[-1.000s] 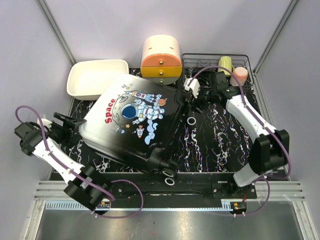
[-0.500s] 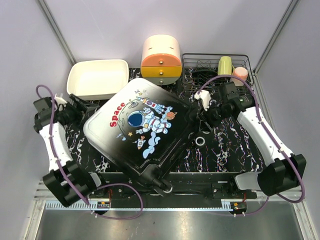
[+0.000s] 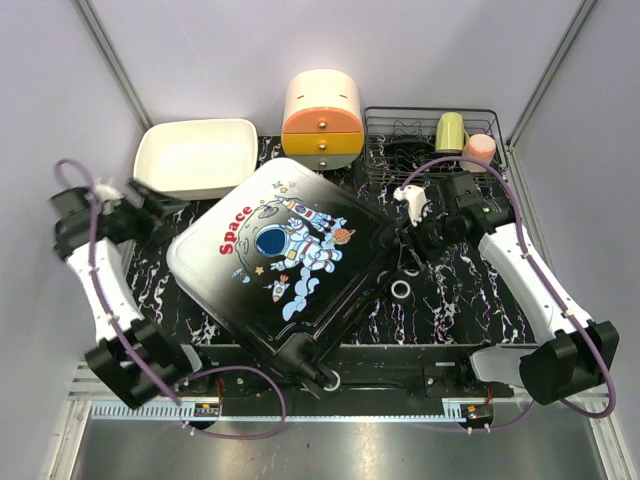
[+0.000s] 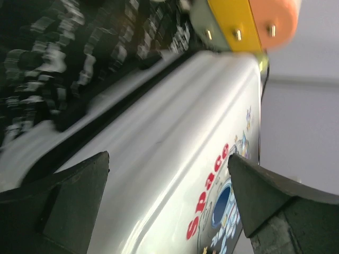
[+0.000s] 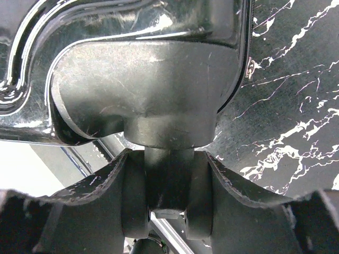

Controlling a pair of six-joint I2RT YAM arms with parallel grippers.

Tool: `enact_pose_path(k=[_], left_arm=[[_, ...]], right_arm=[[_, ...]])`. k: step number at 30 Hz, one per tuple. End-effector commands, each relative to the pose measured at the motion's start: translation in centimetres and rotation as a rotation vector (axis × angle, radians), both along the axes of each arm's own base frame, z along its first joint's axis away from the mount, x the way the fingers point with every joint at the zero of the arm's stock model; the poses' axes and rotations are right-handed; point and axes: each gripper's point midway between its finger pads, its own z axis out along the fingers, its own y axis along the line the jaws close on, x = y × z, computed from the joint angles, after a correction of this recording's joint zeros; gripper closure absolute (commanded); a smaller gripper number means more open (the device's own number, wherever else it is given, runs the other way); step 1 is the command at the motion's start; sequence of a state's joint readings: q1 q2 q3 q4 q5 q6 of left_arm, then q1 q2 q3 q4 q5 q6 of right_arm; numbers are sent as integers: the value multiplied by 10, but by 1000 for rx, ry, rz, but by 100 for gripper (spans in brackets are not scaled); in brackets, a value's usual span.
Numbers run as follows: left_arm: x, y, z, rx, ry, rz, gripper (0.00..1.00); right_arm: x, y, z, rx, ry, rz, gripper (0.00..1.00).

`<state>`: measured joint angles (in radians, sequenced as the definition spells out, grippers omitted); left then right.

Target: Open, take out, and arrange the luggage

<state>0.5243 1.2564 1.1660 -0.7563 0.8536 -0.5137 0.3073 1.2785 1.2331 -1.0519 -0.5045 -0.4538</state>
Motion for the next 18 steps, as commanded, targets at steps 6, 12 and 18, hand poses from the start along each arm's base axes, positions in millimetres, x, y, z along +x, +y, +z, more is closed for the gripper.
enact_pose_path(k=[6, 12, 18], left_arm=[[-128, 39, -23, 29, 314, 262, 1], [-116, -21, -27, -250, 275, 96, 1], [-58, -70, -1, -197, 112, -85, 2]], right_arm=[[-2, 9, 22, 76, -49, -92, 100], [14, 9, 22, 58, -76, -103, 100], [8, 8, 21, 56, -71, -83, 100]])
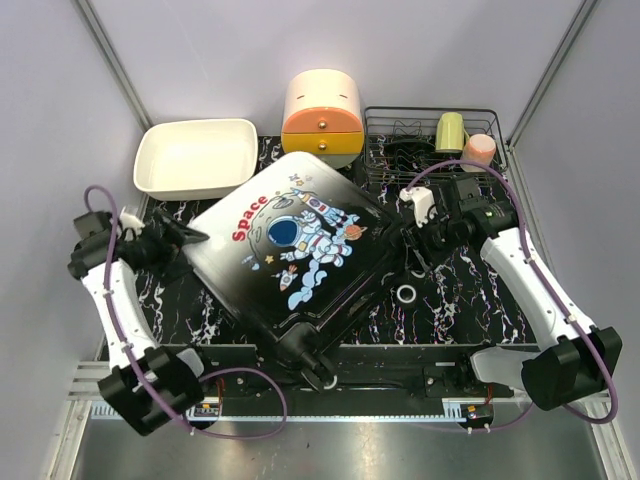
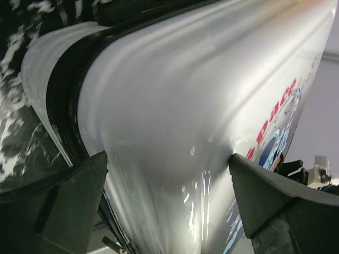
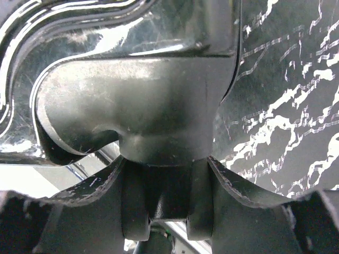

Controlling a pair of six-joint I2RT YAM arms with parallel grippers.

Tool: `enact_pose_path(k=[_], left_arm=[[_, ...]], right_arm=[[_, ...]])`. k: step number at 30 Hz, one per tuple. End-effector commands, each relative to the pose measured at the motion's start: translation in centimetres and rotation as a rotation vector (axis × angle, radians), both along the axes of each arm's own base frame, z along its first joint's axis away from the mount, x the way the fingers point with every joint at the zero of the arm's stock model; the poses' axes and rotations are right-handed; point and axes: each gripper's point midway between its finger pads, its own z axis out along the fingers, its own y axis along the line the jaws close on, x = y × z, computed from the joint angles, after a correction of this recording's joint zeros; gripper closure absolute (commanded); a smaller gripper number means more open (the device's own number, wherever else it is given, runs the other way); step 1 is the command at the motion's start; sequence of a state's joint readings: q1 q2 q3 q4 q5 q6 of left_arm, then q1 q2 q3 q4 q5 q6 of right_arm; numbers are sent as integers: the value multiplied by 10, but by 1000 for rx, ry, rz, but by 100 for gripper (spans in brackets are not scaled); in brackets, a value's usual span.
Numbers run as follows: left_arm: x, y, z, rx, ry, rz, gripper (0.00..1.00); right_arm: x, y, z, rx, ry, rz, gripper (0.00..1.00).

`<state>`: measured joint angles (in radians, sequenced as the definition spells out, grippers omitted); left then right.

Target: Open, take out, and arrange the luggage

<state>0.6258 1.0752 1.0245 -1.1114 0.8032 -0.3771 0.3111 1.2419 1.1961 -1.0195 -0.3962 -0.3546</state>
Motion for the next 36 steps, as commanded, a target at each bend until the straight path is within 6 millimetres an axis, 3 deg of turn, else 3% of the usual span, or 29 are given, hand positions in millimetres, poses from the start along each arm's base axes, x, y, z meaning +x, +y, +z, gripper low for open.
enact_pose_path(k=[1, 7, 9, 12, 13, 14, 15, 16, 19, 20, 22, 23, 24, 27, 30, 31, 36], left_arm=[[43, -57, 43, -159, -130, -147, 4], [126, -28, 71, -11, -227, -150, 5], [141, -21, 76, 18, -244, -153, 6], [160, -19, 79, 80, -269, -196, 6], [166, -19, 80, 92, -274, -213, 6], [163, -19, 76, 108, -265, -236, 6], [162, -17, 74, 119, -262, -245, 6], [159, -17, 76, 139, -267, -259, 6], [142, -17, 73, 189, -260, -306, 4], [137, -16, 71, 210, -257, -321, 3], [128, -14, 75, 242, -274, -318, 1], [124, -13, 75, 256, -278, -320, 1], [121, -12, 76, 274, -281, -316, 1], [109, -13, 75, 290, -283, -317, 1], [101, -18, 67, 278, -277, -347, 1], [100, -18, 64, 279, -269, -355, 1], [92, -21, 42, 294, -200, -435, 1]], right_arm=[[0, 21, 28, 108, -63, 47, 100], [-30, 30, 22, 185, 59, 72, 100], [-45, 41, 21, 259, 145, 94, 96], [-55, 56, 33, 343, 185, 135, 63], [-55, 58, 38, 353, 185, 141, 37], [-51, 56, 43, 344, 160, 145, 25], [-43, 57, 60, 342, 95, 166, 18], [-42, 55, 64, 327, 87, 166, 8], [-26, 47, 93, 327, 13, 156, 4], [-19, 45, 111, 351, -24, 151, 2], [-1, 31, 120, 378, -17, 81, 1], [6, 29, 135, 409, -41, 72, 0], [18, 18, 138, 416, -48, 27, 0], [41, 9, 142, 411, -58, 0, 4], [71, 0, 128, 352, -81, -63, 16], [86, -2, 121, 332, -102, -80, 26], [119, -20, 63, 198, -76, -128, 51]])
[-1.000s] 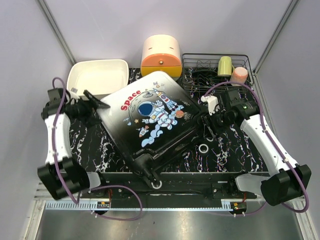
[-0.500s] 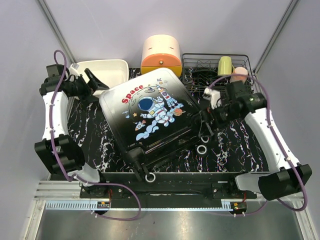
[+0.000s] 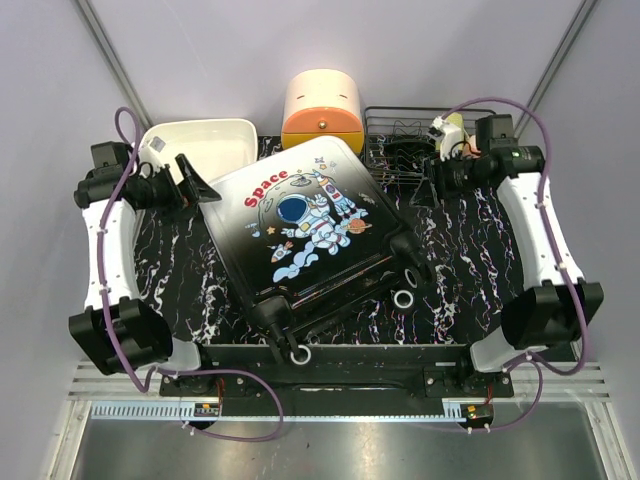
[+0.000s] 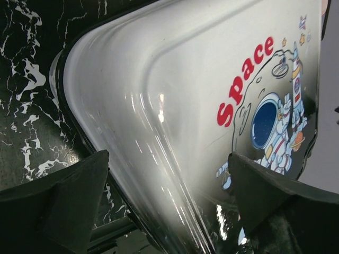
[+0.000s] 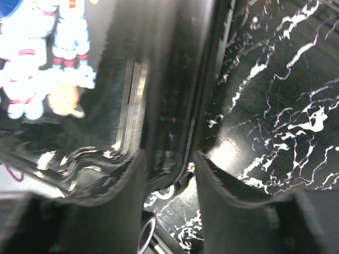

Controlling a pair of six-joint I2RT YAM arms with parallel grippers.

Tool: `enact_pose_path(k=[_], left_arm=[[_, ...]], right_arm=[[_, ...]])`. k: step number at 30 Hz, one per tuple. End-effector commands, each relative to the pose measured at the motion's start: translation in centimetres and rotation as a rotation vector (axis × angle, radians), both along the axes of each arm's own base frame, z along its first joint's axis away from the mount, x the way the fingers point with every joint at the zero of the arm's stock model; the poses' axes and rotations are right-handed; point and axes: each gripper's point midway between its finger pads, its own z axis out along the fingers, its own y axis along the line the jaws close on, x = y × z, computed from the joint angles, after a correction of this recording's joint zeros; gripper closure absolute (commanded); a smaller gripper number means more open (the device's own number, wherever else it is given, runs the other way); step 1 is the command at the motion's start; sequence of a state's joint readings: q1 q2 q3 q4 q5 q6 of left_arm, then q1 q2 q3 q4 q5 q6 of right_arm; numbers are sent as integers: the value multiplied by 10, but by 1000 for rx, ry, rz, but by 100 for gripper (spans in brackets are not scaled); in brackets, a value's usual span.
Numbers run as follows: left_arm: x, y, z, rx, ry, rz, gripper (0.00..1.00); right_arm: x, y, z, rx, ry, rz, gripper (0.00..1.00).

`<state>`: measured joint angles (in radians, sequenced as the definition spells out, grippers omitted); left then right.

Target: Open, take out, and arrange the luggage

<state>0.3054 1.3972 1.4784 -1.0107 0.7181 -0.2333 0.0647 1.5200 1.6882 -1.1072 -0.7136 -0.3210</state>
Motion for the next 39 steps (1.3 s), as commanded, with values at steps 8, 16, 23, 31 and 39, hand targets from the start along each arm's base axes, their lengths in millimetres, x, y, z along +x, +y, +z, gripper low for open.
enact_pose_path(k=[8, 16, 23, 31, 39], left_arm=[[-8, -46, -47, -15, 110, -216, 2], [39, -85, -29, 77, 13, -431, 5], [51, -109, -20, 200, -73, -553, 5], [67, -119, -22, 247, -120, -569, 4], [84, -95, 17, 277, -215, -511, 1]], right_arm=[[-15, 14, -103, -25, 104, 183, 66], [-108, 68, -100, 82, 100, 421, 65], [-161, 97, -90, 143, 111, 507, 64], [-152, 127, -80, 176, 47, 475, 59], [-148, 101, -68, 52, -143, 453, 51]])
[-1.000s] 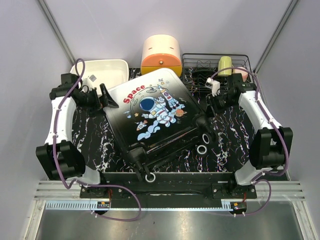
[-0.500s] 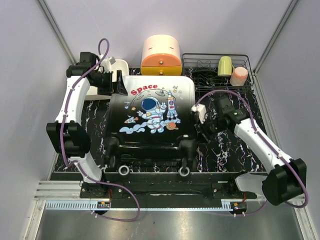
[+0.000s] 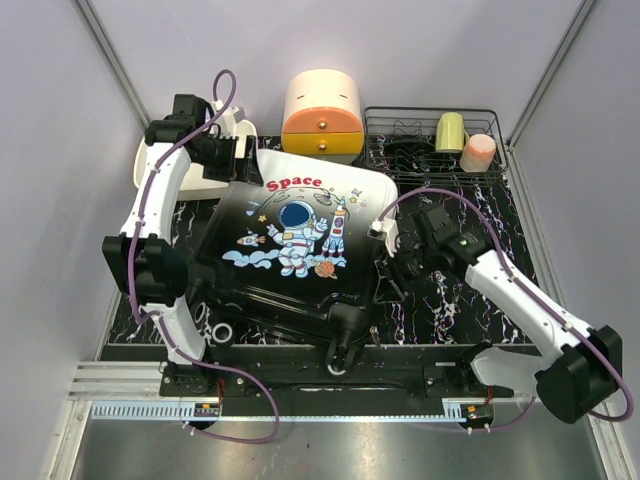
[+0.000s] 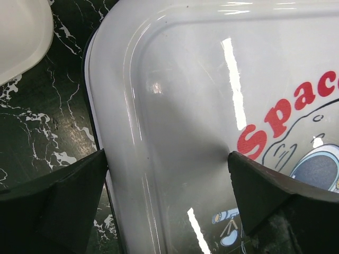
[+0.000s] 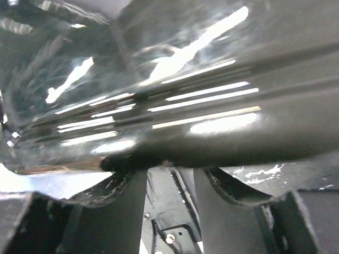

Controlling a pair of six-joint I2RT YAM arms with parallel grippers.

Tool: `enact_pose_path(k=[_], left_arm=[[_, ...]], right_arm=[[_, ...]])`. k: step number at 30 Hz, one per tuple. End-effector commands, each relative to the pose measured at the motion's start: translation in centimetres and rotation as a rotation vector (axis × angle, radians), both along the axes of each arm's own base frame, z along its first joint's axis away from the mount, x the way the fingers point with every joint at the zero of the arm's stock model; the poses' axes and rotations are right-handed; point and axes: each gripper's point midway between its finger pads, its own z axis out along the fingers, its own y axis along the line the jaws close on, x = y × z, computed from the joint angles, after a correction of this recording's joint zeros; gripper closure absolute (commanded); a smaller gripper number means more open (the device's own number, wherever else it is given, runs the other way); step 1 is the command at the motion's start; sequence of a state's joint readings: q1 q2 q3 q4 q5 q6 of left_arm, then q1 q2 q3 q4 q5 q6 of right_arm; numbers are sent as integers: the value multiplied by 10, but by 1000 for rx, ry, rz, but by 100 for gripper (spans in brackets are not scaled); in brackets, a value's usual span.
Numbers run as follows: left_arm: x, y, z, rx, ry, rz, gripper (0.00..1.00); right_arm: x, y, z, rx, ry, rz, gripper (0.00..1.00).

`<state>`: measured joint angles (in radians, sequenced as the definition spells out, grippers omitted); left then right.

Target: Open, take out, and arrange the luggage

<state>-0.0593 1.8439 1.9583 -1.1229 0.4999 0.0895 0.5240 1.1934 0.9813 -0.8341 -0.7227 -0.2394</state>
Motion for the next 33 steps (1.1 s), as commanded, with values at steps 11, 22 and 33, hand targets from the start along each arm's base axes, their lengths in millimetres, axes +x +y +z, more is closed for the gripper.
enact_pose_path(k=[11, 22, 33], left_arm=[[-33, 14, 79, -237, -152, 62, 1], [-86, 49, 39, -287, -54, 181, 1], [-127, 35, -36, -375, 163, 208, 6]], right_arm=[[-8, -17, 52, 83, -404, 53, 14], [31, -10, 2, -74, -284, 22, 13], [132, 20, 0, -31, -366, -29, 12]])
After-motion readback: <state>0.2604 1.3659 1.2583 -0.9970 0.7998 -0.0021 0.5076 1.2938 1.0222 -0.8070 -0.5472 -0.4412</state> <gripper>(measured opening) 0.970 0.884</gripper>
